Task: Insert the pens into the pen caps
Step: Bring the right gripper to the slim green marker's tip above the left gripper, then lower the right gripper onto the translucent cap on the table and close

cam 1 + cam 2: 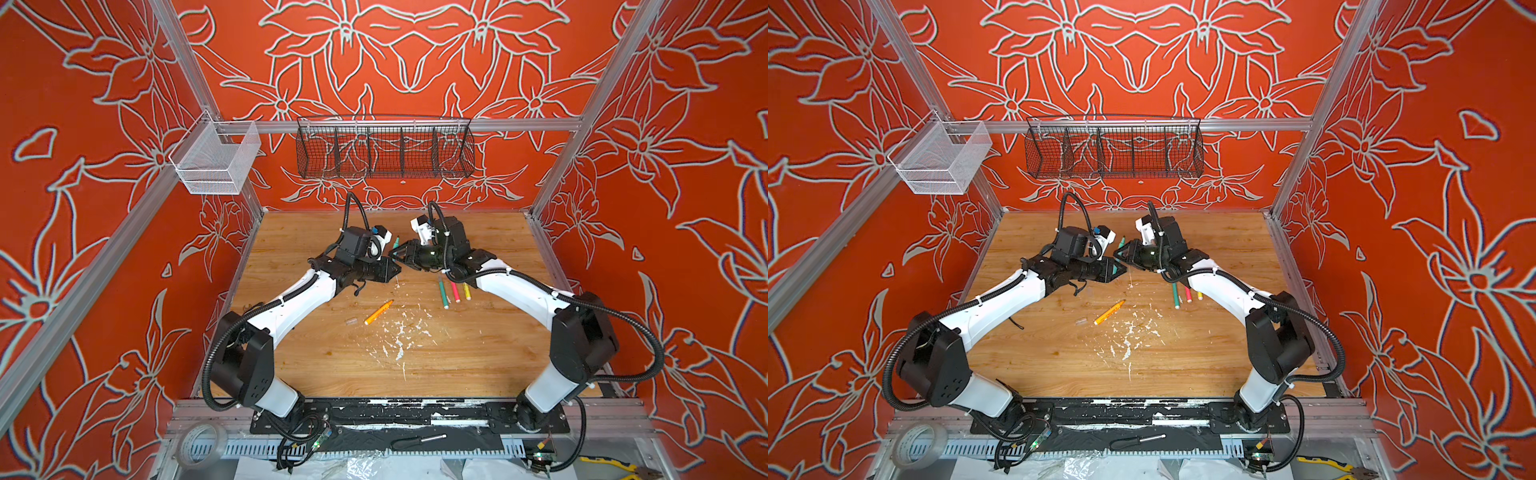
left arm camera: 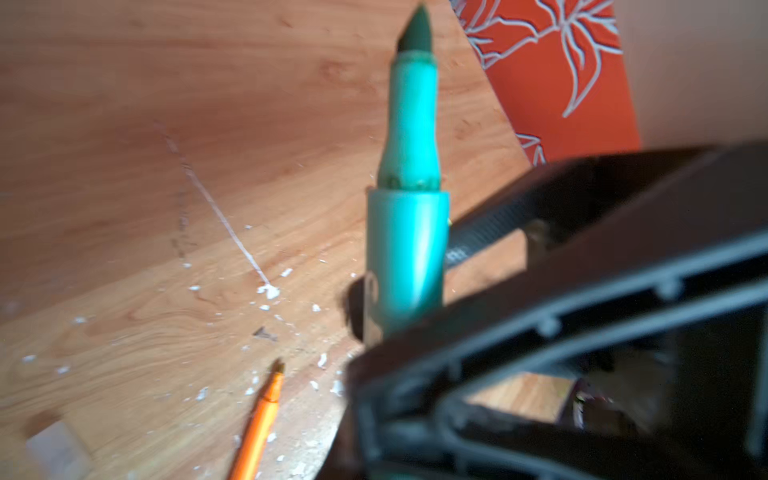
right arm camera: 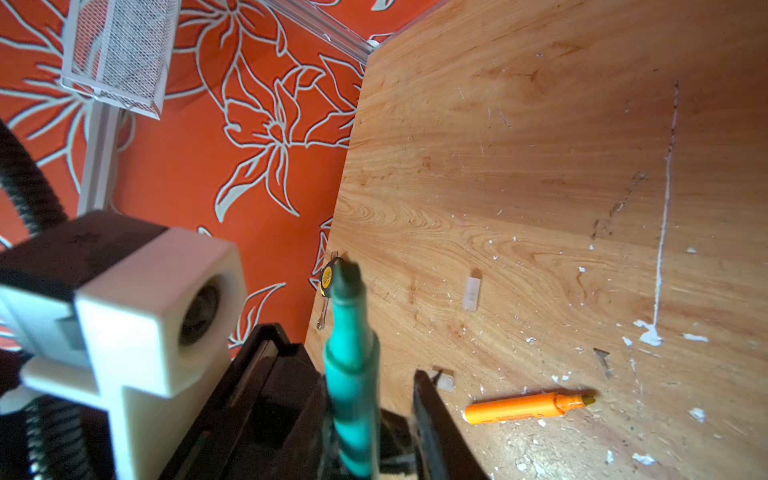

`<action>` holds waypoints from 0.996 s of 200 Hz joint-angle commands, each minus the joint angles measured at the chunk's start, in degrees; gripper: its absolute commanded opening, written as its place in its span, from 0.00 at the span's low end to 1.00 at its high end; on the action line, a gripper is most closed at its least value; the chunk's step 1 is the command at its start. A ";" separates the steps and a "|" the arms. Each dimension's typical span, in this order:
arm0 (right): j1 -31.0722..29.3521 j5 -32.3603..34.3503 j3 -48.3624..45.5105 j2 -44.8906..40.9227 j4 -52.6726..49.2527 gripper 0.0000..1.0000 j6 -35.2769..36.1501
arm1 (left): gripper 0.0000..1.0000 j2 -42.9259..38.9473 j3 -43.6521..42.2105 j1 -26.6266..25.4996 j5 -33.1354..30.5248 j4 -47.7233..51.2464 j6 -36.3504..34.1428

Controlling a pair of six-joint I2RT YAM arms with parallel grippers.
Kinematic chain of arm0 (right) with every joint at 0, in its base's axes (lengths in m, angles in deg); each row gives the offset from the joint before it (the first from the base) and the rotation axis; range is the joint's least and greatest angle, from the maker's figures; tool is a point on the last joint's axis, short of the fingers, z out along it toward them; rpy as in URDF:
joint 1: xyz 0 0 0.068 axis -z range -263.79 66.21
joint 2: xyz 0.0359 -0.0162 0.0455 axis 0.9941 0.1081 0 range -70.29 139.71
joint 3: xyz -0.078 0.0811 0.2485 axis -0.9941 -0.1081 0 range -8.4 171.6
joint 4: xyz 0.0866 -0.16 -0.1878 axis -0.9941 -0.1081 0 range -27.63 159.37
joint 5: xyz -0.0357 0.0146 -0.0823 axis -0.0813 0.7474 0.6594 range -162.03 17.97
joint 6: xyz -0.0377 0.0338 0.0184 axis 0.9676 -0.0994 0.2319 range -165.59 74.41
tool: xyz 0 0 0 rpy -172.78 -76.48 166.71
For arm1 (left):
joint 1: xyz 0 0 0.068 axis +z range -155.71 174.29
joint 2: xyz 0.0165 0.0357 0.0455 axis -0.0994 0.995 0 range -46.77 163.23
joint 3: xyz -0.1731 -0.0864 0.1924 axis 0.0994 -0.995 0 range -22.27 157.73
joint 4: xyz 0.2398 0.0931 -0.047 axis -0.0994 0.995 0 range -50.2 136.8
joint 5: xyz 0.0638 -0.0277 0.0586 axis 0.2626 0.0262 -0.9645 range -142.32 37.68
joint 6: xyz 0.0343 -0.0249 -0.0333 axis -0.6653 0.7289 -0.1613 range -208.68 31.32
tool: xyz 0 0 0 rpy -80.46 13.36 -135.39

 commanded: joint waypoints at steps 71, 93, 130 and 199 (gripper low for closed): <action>-7.30 29.04 16.30 9.59 -32.44 0.41 9.75 | 0.00 -9.54 3.81 5.67 -32.06 11.06 1.27; -11.22 32.22 24.19 17.30 -36.47 0.40 10.89 | 0.00 -12.58 2.29 6.19 -35.83 10.88 2.72; -15.88 32.97 33.40 27.50 -37.91 0.40 10.17 | 0.00 -17.89 -0.43 7.55 -41.00 9.70 5.28; -21.29 34.60 41.01 35.88 -40.18 0.43 9.66 | 0.00 -21.94 -2.01 10.25 -42.25 8.79 7.73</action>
